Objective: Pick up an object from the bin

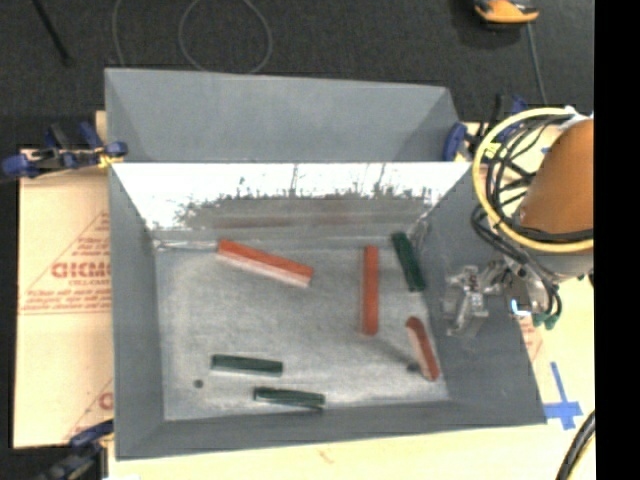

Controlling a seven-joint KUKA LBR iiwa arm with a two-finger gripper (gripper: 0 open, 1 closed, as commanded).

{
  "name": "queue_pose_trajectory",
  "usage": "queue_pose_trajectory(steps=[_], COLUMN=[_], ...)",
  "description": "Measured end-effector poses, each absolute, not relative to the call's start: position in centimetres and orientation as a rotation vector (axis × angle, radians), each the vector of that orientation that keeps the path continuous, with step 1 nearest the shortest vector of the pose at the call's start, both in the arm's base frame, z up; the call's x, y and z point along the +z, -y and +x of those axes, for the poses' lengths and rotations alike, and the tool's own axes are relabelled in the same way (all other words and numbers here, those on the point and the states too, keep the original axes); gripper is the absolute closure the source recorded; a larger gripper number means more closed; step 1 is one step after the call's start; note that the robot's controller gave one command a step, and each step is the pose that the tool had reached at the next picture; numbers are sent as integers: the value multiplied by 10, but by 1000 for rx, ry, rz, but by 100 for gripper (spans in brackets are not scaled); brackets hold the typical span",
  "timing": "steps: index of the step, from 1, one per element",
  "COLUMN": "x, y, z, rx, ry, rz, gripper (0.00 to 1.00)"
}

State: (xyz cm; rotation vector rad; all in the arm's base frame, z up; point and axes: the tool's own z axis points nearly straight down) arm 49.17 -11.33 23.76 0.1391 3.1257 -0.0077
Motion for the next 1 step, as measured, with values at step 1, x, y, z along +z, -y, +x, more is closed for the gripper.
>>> queue_pose_trajectory(steps=[1], x=[177], y=[124], z=[475], rx=[1], ry=[-3127], rz=[317], gripper=[100])
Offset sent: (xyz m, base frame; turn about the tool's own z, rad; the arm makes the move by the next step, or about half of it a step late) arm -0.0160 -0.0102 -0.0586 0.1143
